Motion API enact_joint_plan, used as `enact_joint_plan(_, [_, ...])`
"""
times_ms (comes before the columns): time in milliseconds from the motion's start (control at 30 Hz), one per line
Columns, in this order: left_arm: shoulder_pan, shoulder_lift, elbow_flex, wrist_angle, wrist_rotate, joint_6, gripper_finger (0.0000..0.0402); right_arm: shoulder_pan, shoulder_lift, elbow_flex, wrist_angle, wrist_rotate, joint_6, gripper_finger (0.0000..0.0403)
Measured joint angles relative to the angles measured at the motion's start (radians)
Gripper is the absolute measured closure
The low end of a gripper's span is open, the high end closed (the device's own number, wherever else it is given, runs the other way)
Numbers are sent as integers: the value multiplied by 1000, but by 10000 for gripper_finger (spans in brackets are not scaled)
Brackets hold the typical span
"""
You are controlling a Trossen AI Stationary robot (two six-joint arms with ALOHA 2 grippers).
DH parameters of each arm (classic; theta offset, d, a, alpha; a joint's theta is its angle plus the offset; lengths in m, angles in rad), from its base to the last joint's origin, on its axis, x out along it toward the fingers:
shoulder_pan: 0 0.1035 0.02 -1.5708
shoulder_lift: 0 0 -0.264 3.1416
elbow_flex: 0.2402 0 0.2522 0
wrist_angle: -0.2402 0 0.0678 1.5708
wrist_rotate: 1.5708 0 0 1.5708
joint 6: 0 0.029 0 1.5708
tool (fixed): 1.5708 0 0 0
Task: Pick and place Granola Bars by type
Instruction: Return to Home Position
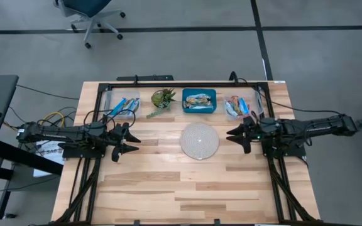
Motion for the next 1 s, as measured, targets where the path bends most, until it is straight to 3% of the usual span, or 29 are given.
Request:
enact_joint_plan(667, [0,0,0,0,0,0,219,-1,-260,-143,80,-5,-48,251])
enact_joint_plan(1000, [0,0,0,0,0,0,219,-1,-395,-210,162,-82,-112,255])
